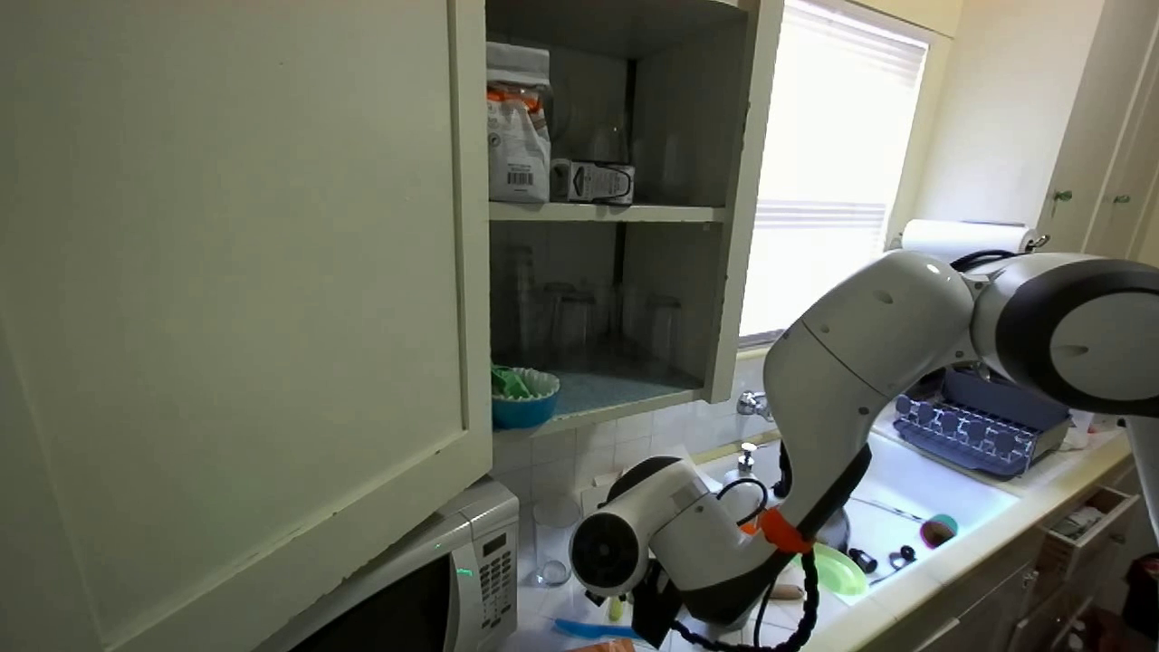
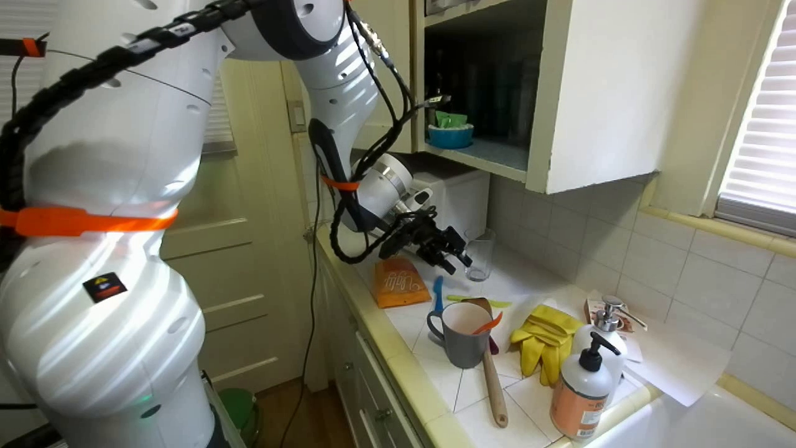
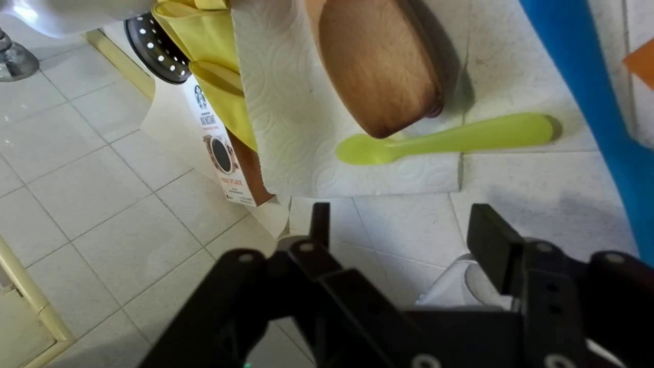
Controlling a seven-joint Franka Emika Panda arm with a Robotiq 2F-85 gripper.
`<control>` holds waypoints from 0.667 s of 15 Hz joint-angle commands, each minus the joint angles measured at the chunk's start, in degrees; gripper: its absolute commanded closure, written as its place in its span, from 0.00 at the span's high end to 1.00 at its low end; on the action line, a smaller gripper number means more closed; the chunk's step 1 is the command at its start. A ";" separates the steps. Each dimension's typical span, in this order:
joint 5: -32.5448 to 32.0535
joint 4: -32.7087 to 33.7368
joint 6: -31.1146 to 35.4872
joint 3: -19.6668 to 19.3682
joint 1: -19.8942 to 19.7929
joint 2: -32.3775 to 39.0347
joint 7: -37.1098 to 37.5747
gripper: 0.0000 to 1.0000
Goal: Take the yellow and orange spoons out of the grey mug.
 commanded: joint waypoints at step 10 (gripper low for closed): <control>32.64 -12.91 16.17 -1.19 -2.41 -22.54 -13.18 1.00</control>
